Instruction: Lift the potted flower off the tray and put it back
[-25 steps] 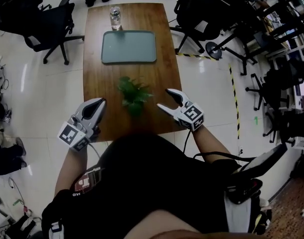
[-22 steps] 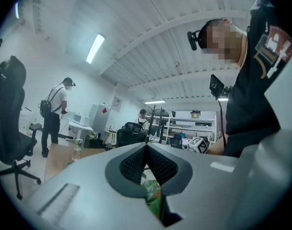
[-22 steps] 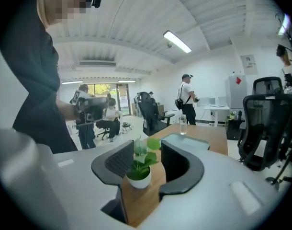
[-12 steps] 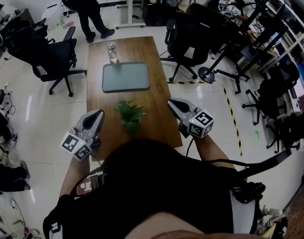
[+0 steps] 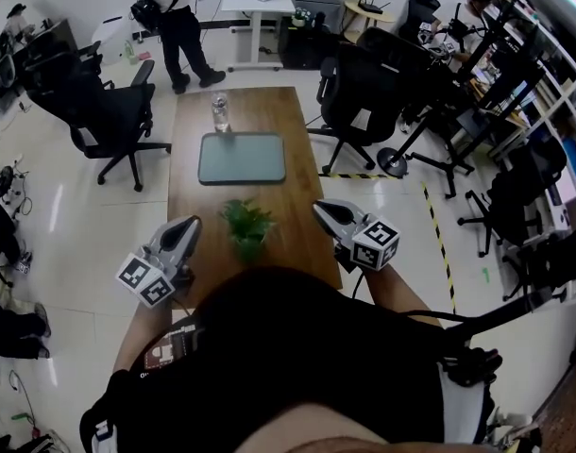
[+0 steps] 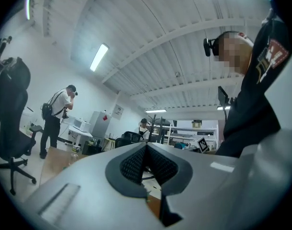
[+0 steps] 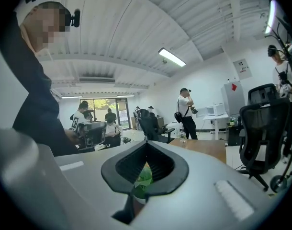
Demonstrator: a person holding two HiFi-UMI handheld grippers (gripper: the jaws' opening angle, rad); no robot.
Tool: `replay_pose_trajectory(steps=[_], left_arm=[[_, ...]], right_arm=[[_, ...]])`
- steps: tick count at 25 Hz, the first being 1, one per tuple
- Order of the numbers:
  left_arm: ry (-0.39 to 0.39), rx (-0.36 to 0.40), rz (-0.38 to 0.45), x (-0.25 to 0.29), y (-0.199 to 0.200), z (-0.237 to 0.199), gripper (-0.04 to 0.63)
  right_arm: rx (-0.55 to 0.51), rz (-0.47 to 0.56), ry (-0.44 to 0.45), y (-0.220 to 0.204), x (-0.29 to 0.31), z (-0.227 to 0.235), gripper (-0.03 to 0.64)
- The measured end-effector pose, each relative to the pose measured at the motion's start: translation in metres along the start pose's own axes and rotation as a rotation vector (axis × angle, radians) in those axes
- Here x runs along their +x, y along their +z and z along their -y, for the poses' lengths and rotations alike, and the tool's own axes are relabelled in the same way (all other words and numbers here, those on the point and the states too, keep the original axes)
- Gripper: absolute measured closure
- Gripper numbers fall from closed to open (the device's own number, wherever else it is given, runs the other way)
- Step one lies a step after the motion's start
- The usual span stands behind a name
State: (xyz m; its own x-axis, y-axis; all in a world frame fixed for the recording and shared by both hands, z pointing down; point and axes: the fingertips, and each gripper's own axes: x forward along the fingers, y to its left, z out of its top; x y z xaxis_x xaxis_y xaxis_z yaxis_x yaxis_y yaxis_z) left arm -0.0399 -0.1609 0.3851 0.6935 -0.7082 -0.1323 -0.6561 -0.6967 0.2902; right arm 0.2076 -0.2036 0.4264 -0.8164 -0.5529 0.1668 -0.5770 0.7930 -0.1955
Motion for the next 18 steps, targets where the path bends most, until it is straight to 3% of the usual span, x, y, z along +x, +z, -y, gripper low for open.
replay_pose_trajectory(steps=[18], left_arm=[[0.029,0.049,-0.026,-0.003,0.004,-0.005,0.596]], right_arm=[[0.009,-0.005,0.0,-0.002,-0.002,-0.001,0.603]])
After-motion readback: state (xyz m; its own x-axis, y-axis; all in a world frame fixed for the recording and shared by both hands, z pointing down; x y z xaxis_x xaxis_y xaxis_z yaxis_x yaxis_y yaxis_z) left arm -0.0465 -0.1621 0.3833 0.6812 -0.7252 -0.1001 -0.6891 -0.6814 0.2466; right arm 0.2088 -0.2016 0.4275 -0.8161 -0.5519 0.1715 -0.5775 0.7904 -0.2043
